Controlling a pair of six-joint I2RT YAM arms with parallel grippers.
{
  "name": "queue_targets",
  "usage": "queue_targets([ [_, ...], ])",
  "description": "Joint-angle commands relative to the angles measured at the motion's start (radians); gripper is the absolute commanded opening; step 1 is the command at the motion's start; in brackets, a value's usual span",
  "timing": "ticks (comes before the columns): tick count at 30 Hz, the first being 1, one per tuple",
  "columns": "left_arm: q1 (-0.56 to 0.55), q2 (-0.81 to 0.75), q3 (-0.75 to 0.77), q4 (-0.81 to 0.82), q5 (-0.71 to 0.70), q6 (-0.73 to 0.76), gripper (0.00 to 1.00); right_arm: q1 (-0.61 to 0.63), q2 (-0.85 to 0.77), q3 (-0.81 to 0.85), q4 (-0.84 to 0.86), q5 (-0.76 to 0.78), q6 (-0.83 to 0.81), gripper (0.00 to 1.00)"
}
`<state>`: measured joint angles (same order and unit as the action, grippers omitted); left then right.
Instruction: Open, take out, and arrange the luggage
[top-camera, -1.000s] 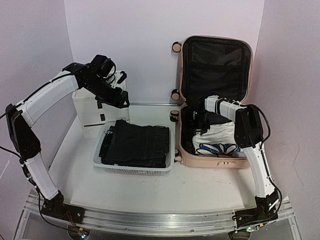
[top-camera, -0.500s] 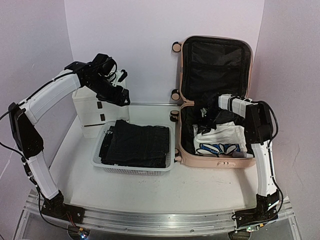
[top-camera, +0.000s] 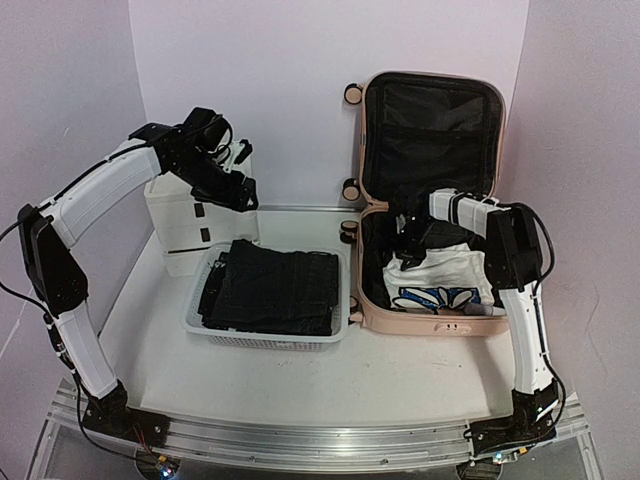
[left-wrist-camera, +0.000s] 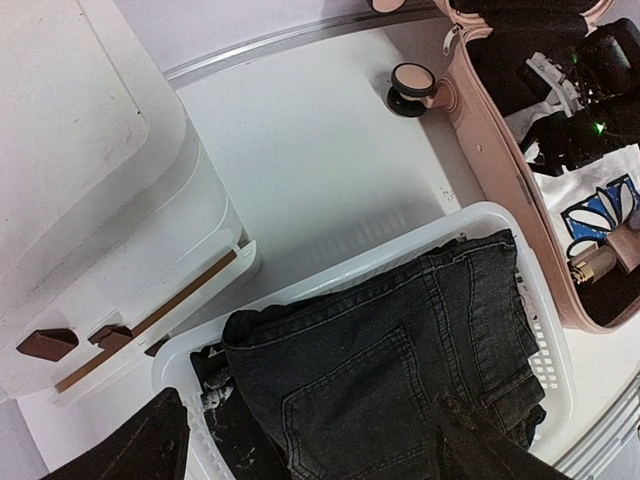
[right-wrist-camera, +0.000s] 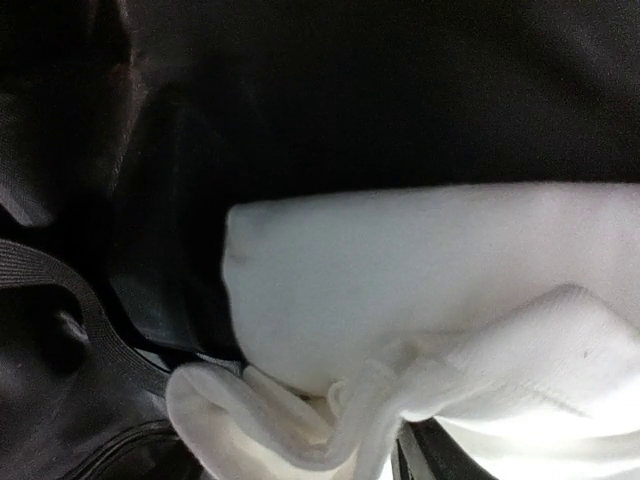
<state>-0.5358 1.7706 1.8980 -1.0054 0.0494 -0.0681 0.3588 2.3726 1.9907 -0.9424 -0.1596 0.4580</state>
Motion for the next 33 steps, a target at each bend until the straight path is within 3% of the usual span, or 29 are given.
queue_targets([
  [1,0.010,-0.005,0.055,0.013,0.000,0.007,0.82,0.036,0.016,0.054,0.031,0.249,0.012,0.56],
  [10,0.013,-0.006,0.058,0.011,0.010,0.001,0.82,0.096,0.080,0.144,-0.063,0.524,0.038,0.52],
  [16,0.014,-0.019,0.048,0.010,0.011,-0.001,0.82,0.124,0.137,0.183,-0.079,0.548,0.044,0.59],
  [20,0.014,-0.029,0.038,0.008,0.009,-0.004,0.82,0.134,0.167,0.201,-0.093,0.595,0.038,0.59],
  [33,0.016,-0.032,0.038,0.004,0.017,-0.018,0.82,0.134,0.143,0.202,-0.097,0.654,-0.021,0.10],
])
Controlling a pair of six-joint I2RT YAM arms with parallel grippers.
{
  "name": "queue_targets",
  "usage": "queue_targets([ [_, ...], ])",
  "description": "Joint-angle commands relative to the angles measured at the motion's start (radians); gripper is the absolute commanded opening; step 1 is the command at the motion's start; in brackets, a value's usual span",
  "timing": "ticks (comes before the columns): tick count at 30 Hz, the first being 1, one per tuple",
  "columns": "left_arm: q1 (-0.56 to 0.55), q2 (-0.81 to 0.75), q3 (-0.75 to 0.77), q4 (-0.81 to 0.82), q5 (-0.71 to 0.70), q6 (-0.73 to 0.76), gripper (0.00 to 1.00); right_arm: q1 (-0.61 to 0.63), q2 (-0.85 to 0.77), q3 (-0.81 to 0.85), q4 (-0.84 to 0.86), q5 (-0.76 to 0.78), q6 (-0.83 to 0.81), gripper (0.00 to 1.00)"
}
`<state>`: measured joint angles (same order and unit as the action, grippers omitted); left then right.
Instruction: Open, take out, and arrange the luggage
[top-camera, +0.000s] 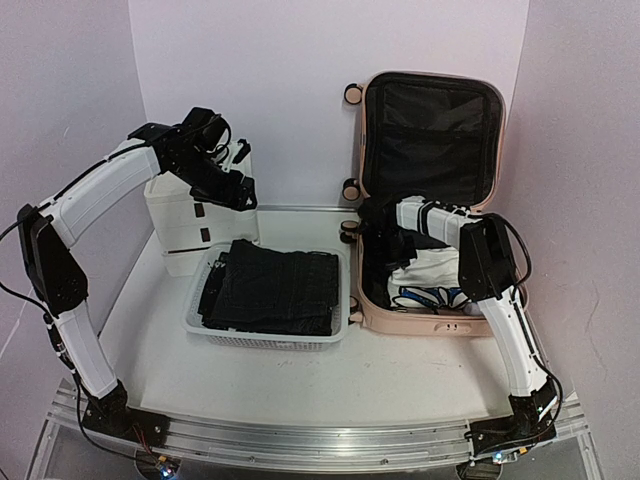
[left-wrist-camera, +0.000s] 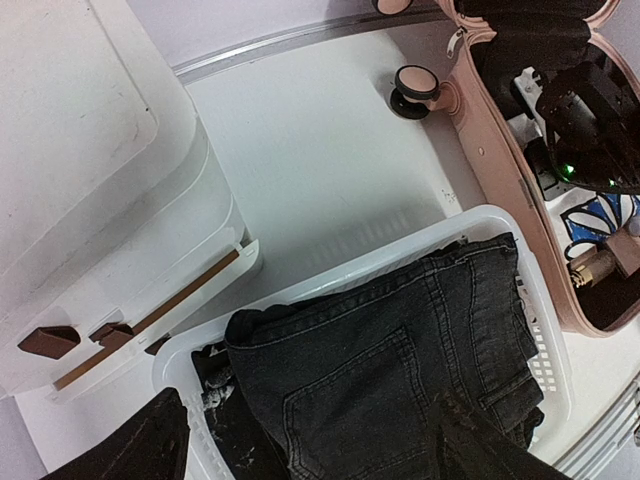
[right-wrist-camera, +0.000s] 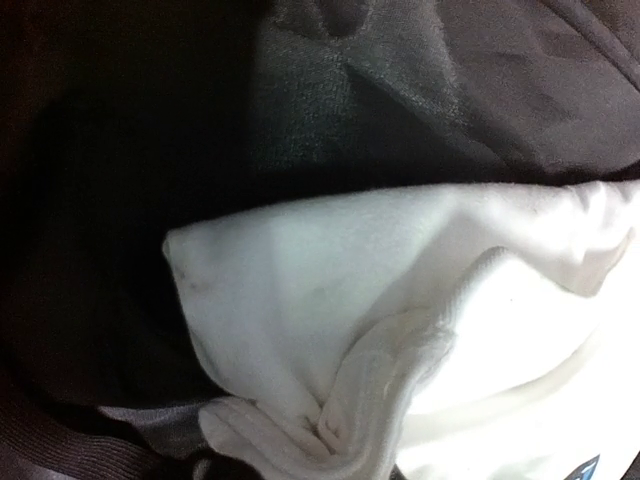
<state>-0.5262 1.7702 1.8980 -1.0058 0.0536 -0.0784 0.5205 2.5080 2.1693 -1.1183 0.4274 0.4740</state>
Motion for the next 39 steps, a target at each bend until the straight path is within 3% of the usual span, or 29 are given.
queue_targets([
  [1,0.006,-0.032,0.037,0.005,0.014,-0.010,0.82,-0.028,-0.007,0.013,0.086,0.057,-0.051,0.07],
  [3,0.005,-0.032,0.038,0.005,0.016,-0.012,0.82,-0.028,-0.047,-0.014,0.104,0.031,-0.089,0.00],
  [9,0.006,-0.028,0.033,0.004,0.025,-0.020,0.82,-0.051,-0.210,-0.177,0.212,-0.111,-0.195,0.00],
  [13,0.008,-0.031,0.033,0.005,0.023,-0.020,0.82,-0.094,-0.314,-0.306,0.305,-0.299,-0.195,0.00],
  [39,0.015,-0.012,0.047,0.005,0.035,-0.031,0.82,-0.293,-0.515,-0.479,0.391,-0.966,-0.093,0.00],
])
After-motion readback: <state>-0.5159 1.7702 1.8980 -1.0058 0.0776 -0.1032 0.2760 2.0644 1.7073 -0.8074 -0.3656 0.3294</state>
